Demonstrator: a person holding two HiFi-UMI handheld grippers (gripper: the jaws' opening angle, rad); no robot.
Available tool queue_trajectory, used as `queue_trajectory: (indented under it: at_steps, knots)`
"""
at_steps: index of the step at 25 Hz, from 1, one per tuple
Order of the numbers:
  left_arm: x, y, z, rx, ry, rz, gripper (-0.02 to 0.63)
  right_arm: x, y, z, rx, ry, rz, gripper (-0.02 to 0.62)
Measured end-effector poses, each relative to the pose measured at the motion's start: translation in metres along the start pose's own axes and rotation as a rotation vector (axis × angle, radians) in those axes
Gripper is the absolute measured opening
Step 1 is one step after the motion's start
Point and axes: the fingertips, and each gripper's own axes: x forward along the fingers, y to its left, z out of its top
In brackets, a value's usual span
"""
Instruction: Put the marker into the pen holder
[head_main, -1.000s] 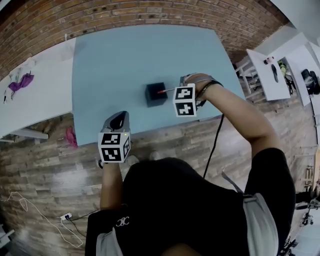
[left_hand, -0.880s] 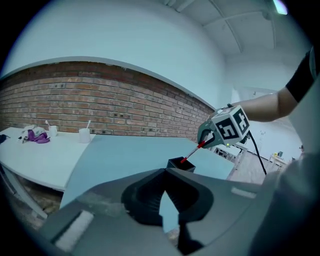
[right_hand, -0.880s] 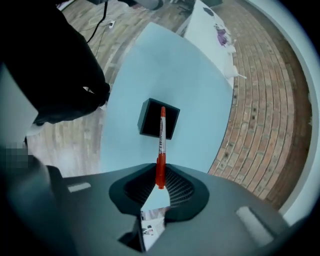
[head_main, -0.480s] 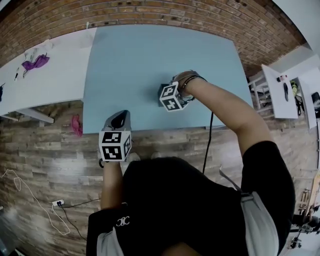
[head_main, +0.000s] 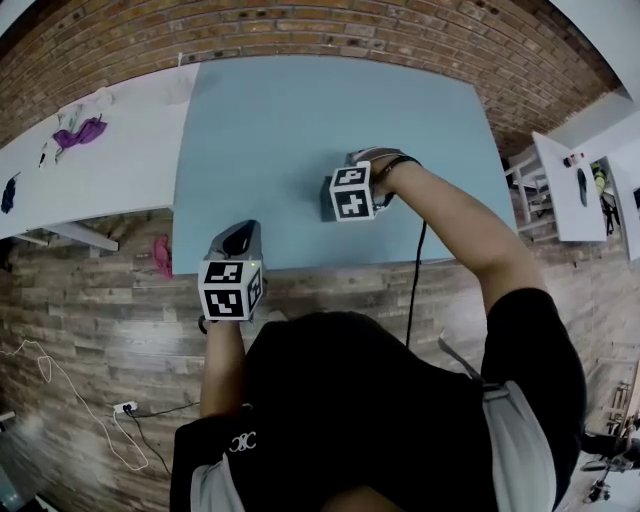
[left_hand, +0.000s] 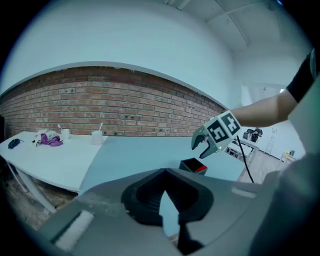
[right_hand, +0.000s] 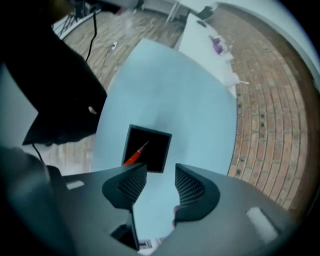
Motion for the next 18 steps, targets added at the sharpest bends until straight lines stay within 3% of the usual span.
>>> queue_trajectory:
  at_steps: [3,5,8,11,14,18]
  knots:
    - [0.004,0.008,0.014,-0.013,-0.035,0.028,0.005,-0.034,-0.012,0.004,0.223,-0.241,-0.034,0.186]
    - [0.008,0.011,0.023,-0.015,-0.051,0.033,0.005,-0.062,-0.021,-0.007,0.466,-0.453,-0.079,0.171]
    - [0.018,0.008,0.037,0.004,-0.070,0.020,0.005,-0.103,-0.029,-0.046,0.912,-0.797,-0.230,0.021]
    - [0.029,0.000,0.050,0.028,-0.084,-0.008,0.005,-0.123,-0.007,-0.075,1.212,-1.060,-0.329,0.009]
    - [0.040,-0.014,0.060,0.051,-0.086,-0.047,0.005,-0.123,0.021,-0.089,1.359,-1.174,-0.344,0.009]
    - [0.052,-0.034,0.065,0.079,-0.071,-0.082,0.005,-0.108,0.045,-0.096,1.447,-1.169,-0.326,0.008]
